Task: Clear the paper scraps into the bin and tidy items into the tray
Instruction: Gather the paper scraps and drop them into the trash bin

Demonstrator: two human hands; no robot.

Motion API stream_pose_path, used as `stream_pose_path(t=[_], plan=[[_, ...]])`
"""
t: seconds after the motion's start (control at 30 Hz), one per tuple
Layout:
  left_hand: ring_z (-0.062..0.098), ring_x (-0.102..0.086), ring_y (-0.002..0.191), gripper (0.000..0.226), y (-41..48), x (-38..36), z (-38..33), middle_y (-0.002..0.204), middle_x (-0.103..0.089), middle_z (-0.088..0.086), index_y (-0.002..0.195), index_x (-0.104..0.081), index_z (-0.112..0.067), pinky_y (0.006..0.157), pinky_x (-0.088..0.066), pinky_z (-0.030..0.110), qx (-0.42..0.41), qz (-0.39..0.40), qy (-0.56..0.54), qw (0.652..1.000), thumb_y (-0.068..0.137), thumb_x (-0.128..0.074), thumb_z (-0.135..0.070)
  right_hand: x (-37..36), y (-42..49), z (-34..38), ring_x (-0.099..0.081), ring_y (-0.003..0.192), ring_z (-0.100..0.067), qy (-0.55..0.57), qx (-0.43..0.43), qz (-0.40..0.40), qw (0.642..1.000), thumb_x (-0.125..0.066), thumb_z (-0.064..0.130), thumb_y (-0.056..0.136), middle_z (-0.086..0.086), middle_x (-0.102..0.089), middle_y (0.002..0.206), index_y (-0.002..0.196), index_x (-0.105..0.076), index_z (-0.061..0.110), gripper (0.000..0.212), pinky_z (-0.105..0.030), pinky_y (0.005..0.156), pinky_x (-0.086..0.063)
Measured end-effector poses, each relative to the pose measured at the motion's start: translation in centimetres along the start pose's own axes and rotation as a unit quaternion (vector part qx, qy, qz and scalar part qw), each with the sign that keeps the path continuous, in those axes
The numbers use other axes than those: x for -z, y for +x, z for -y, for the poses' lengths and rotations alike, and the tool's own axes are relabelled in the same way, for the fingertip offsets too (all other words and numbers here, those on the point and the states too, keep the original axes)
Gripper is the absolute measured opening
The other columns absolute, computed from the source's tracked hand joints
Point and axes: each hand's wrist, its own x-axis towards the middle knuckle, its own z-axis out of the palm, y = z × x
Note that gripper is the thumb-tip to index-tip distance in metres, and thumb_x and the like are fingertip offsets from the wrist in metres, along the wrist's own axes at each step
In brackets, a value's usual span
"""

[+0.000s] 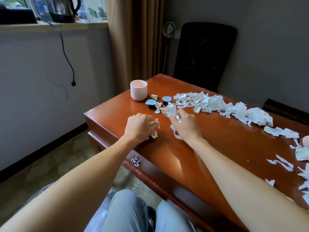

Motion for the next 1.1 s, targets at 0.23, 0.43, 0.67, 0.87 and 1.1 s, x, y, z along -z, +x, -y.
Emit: stream_pose_path(t=[0.23, 0.43, 0.67, 0.87, 1.1], plan=[[0.009, -0.048, 0.049, 0.033, -1.8, 3.0, 0.6, 0.065, -0.060, -0.009, 0.068, -0.063, -0.024, 0.046, -0.033, 0.021, 0.035, -0.027, -0.015, 0.999, 0.095, -0.056, -0.043, 0.1, -0.8, 3.3, -0.040, 0.046, -0.008, 0.003, 0.019, 0.004, 1.000, -0.053, 0.033, 0.099, 0.010, -0.043, 0.057, 0.085, -0.048, 0.018, 0.021, -0.014, 0.041, -0.025], [0.007, -0.044, 0.046, 0.033, -4.6, 5.9, 2.8, 0.060, -0.056, -0.010, 0.066, -0.062, -0.022, 0.047, -0.030, 0.017, 0.067, -0.065, -0.019, 0.995, 0.093, -0.059, -0.041, -1.8, -1.8, 6.8, -0.049, 0.055, -0.011, 0.020, 0.034, 0.022, 0.999, -0.054, 0.035, 0.098, 0.004, -0.053, 0.067, 0.088, -0.053, 0.016, 0.022, -0.016, 0.046, -0.031], [0.009, -0.036, 0.041, 0.038, -9.4, 9.2, 7.8, 0.049, -0.036, -0.015, 0.060, -0.049, -0.022, 0.047, -0.022, 0.017, 0.124, -0.091, -0.003, 0.988, 0.094, -0.058, -0.036, -5.5, -3.6, 12.7, -0.042, 0.052, -0.010, 0.048, 0.074, 0.060, 0.994, -0.055, 0.030, 0.098, 0.008, -0.044, 0.060, 0.078, -0.047, 0.016, 0.026, -0.016, 0.042, -0.028], [0.024, -0.044, 0.053, 0.041, -13.7, 10.3, 14.7, 0.051, -0.048, -0.004, 0.056, -0.052, -0.020, 0.056, -0.033, 0.027, 0.177, -0.111, 0.023, 0.978, 0.090, -0.059, -0.040, -10.4, -5.8, 18.0, -0.051, 0.054, -0.007, 0.044, 0.118, 0.109, 0.986, -0.054, 0.035, 0.098, 0.011, -0.052, 0.069, 0.089, -0.053, 0.016, 0.021, -0.010, 0.039, -0.031], [0.022, -0.043, 0.046, 0.045, -19.2, 10.6, 21.0, 0.047, -0.045, -0.007, 0.052, -0.051, -0.020, 0.052, -0.031, 0.026, 0.216, -0.124, 0.032, 0.968, 0.090, -0.059, -0.041, -17.0, -8.5, 22.7, -0.050, 0.061, -0.021, 0.064, 0.131, 0.157, 0.977, -0.054, 0.035, 0.096, -0.003, -0.058, 0.070, 0.084, -0.051, 0.017, 0.022, -0.029, 0.046, -0.034]])
